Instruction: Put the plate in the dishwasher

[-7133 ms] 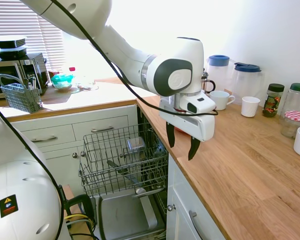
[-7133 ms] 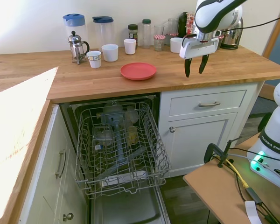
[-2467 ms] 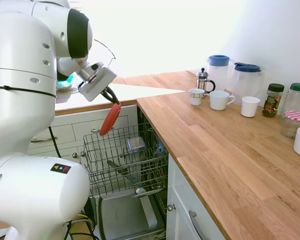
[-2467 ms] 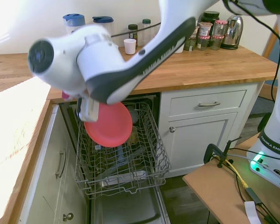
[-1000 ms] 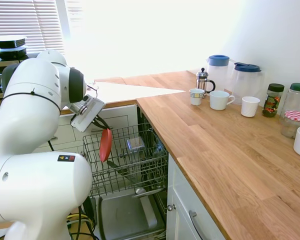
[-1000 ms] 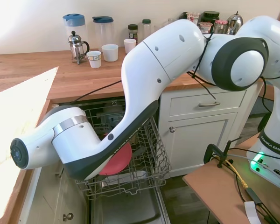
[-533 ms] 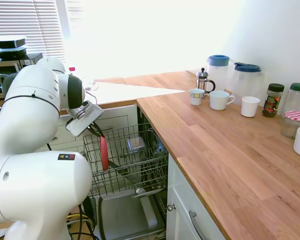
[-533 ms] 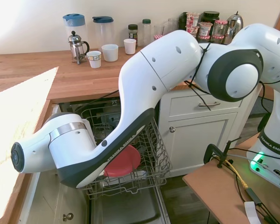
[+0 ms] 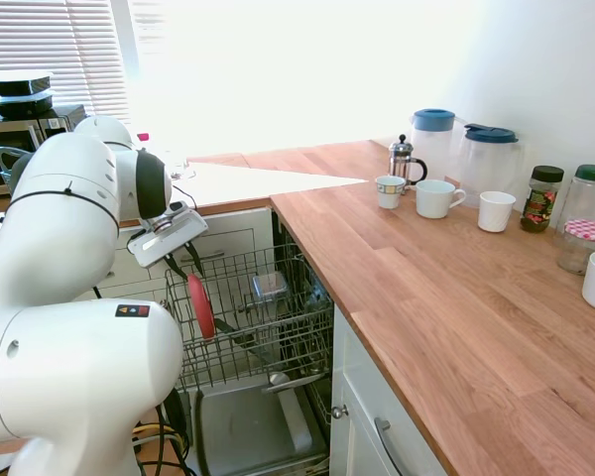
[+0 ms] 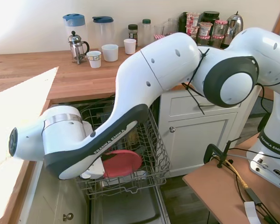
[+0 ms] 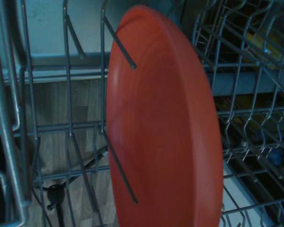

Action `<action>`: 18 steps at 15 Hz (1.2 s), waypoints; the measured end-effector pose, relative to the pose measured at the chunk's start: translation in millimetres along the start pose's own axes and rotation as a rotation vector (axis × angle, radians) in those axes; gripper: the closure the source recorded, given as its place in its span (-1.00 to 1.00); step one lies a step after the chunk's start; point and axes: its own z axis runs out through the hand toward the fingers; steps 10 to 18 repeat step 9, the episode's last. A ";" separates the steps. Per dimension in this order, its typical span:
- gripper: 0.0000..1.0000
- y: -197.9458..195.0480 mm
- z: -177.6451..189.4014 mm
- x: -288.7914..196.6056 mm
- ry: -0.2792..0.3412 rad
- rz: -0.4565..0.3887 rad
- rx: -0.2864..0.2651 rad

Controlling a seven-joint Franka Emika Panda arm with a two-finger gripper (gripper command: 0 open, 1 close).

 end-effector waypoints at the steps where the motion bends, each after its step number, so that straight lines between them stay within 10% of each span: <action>1: -1.00 3.1 -3.5 -0.1 -0.004 -0.003 0.001; 5: -1.00 54.3 -31.4 20.0 -0.018 0.047 0.065; 9: -1.00 215.8 -57.4 69.0 -0.041 0.177 0.223; 18: -1.00 215.8 -57.4 69.0 -0.041 0.177 0.223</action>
